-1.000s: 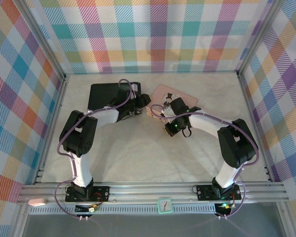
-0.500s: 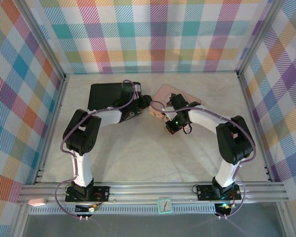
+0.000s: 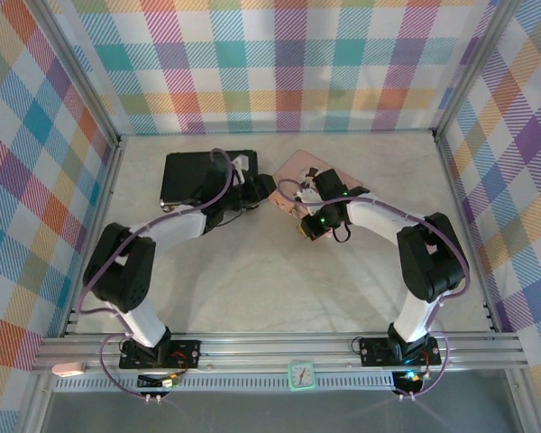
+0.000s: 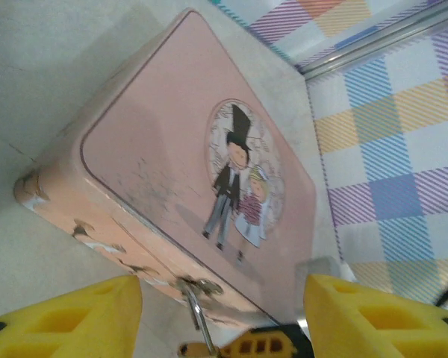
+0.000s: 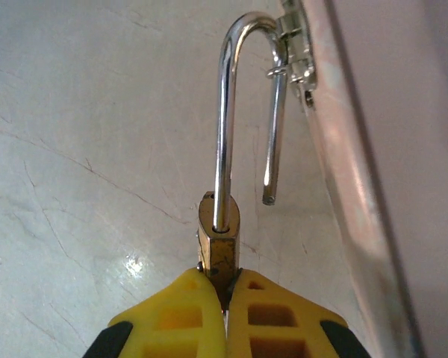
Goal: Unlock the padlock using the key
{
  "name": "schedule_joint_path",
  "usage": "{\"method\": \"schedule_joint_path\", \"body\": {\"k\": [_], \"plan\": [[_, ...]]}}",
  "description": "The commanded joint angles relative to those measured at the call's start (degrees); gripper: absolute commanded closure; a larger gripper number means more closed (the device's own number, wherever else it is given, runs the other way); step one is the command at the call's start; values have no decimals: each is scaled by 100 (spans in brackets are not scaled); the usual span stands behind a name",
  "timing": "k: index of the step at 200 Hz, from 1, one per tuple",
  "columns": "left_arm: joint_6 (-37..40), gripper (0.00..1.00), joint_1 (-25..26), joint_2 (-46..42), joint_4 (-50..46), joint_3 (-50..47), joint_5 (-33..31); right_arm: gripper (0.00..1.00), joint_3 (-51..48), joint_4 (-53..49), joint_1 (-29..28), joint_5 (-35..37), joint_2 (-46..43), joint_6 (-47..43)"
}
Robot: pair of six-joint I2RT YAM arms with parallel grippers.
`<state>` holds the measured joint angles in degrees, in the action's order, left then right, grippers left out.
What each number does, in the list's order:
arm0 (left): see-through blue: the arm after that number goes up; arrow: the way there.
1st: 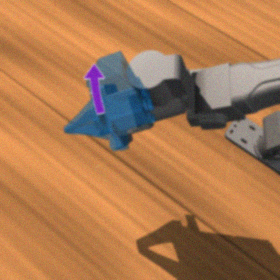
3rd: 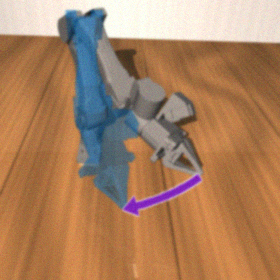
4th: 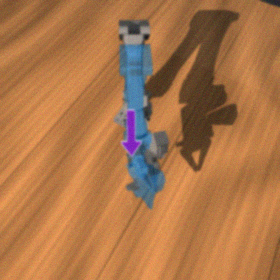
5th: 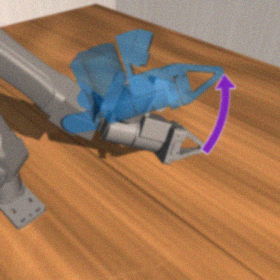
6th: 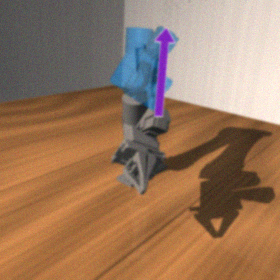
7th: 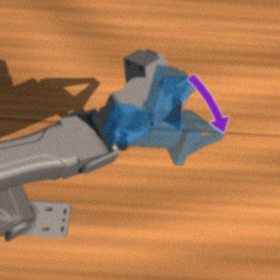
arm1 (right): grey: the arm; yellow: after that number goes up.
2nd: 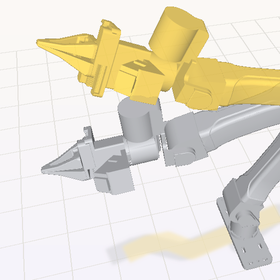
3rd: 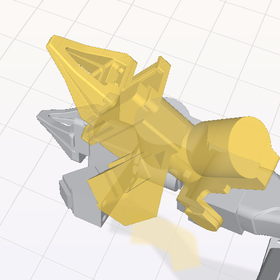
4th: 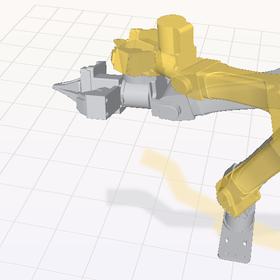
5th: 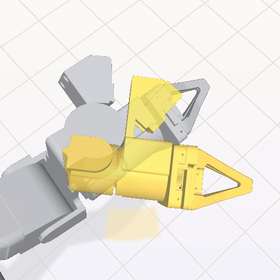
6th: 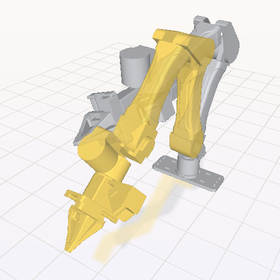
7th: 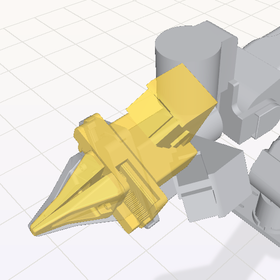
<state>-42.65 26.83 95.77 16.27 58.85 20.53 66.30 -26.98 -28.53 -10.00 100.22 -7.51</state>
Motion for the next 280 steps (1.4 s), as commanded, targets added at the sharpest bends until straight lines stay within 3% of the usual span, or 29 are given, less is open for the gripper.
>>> {"method": "schedule_joint_path", "body": {"k": [1, 31, 67, 134, 223, 249, 280], "plan": [[-461, 42, 71, -193, 345, -545, 59, 100, -47, 360, 15, -247, -215, 122], [-1049, 47, 416, 199, 1203, -812, -105, 100, -52, 463, 10, -333, -180, 144], [-1554, 50, 848, 1015, 1983, -488, -210, 100, -39, 521, 15, -385, -170, 144], [-1567, 54, 1123, 1570, 1670, -211, -833, 100, -65, 577, 14, -579, -189, 144], [-1535, 100, 1123, 1942, 1776, 0, -893, 100, -80, 456, 6, -610, -460, 525], [-1575, 100, 1118, 1902, 1971, -130, -919, 68, -3, 4, 6, -386, -876, 1117], [-1679, 100, 1120, 1882, 2294, -285, -1010, 47, -209, -318, 22, 372, -1588, 2045]]}}
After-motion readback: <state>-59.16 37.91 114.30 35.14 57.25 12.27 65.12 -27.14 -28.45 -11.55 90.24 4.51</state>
